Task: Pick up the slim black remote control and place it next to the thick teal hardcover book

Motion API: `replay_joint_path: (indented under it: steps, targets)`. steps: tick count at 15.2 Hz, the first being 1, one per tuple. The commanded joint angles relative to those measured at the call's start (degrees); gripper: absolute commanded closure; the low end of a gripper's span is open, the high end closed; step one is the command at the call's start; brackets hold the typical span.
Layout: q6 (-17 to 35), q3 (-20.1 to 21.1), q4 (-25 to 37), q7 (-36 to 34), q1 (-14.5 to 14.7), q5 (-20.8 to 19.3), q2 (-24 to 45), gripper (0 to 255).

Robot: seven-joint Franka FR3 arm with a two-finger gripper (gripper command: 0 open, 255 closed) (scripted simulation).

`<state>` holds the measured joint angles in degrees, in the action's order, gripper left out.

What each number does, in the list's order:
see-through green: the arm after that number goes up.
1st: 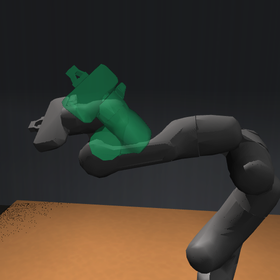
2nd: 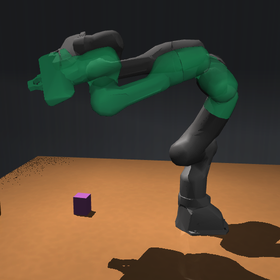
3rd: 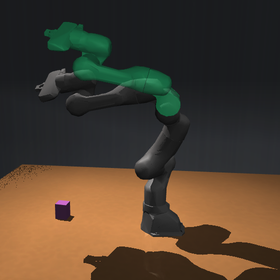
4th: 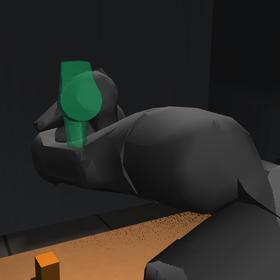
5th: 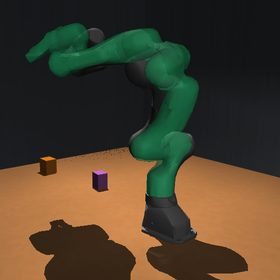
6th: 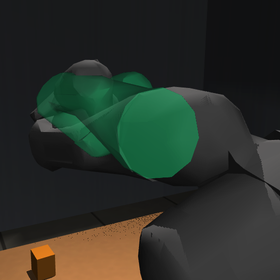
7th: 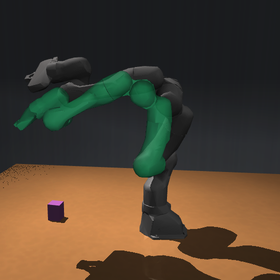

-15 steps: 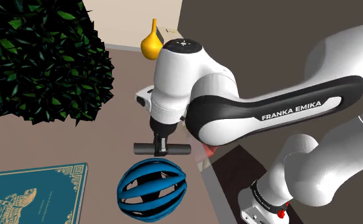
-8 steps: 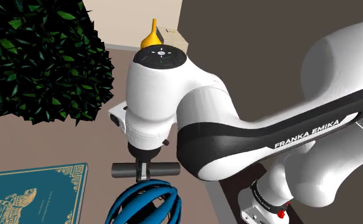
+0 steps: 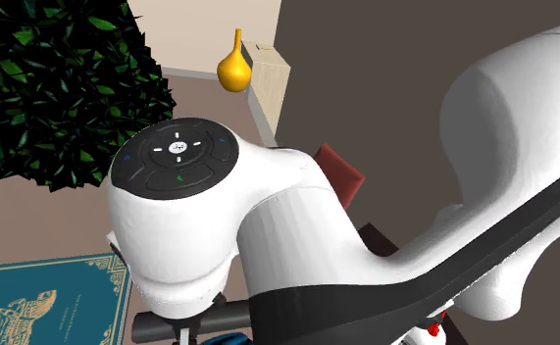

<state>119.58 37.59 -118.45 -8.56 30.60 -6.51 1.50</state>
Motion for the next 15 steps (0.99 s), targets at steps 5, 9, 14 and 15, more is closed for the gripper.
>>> replay_joint_path:
  steps: [5, 9, 14, 15]
  targets:
    - [4.1, 0.1, -2.0, -2.2, 0.5, -2.4, 2.9, 255]
    - [6.8, -0.2, -3.4, -3.6, 0.8, -4.1, 4.8, 255]
    - [10.1, -0.9, -4.8, -5.4, 1.4, -6.5, 7.3, 255]
    - [10.7, -1.1, -5.1, -5.8, 1.6, -7.0, 7.9, 255]
